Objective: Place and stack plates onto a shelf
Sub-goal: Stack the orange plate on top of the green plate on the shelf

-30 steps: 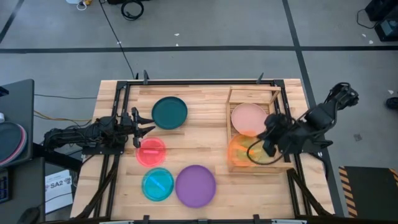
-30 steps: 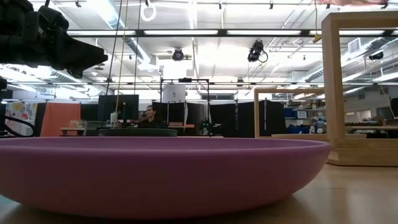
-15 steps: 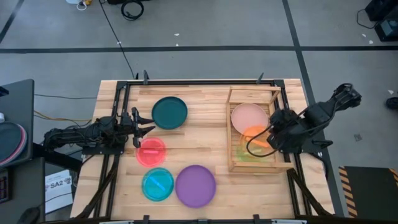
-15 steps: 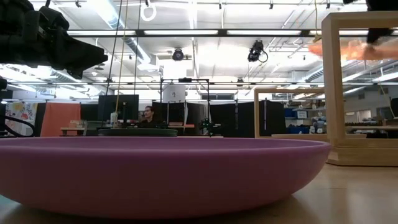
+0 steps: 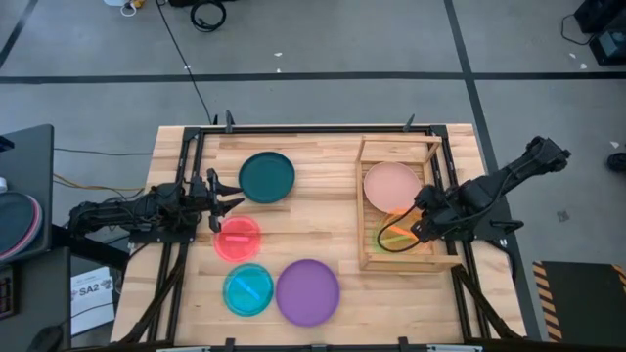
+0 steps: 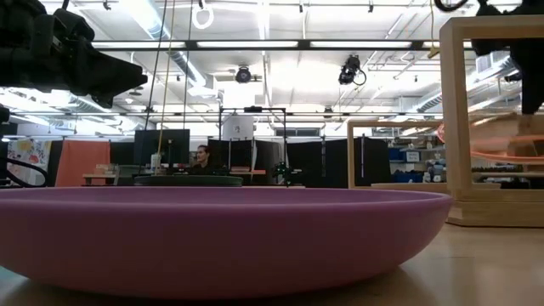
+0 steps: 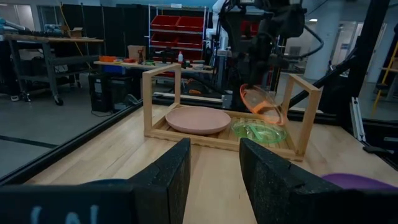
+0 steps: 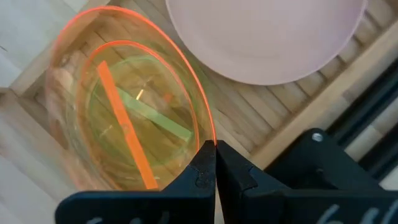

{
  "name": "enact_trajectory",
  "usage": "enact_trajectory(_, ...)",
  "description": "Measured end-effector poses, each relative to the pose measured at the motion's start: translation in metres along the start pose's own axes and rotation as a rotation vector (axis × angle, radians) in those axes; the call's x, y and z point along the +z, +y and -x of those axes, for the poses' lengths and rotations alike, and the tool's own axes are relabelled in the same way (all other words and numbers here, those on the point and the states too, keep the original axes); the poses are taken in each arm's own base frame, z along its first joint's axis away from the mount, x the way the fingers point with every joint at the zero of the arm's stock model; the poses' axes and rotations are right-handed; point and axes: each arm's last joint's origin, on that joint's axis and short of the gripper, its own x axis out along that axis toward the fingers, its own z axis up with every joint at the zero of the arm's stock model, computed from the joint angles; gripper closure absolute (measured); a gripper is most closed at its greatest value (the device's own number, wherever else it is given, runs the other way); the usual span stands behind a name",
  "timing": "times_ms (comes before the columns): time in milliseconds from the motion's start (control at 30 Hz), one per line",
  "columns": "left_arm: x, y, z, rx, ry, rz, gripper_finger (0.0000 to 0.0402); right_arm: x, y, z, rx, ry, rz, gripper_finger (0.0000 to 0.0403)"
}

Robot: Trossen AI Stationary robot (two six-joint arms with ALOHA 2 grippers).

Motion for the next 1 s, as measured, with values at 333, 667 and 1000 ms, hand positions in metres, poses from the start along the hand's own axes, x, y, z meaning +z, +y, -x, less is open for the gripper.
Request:
enact_trajectory(333, 0.0, 0.0, 0.0, 0.0, 0.0, 0.0, 0.0257, -0.005, 0.002, -0.024, 0.015, 0.002, -0.008, 0.0396)
enact_trajectory(667, 0.0, 0.0, 0.0, 0.0, 0.0, 0.0, 0.0257, -0.005, 0.006, -0.026, 0.045, -0.008, -0.016, 0.0396)
enact_trajectory(1000, 0.0, 0.0, 0.0, 0.0, 0.0, 0.0, 0.0257, -0.004, 0.005, -0.026, 0.044, -0.013, -0.016, 0.0389)
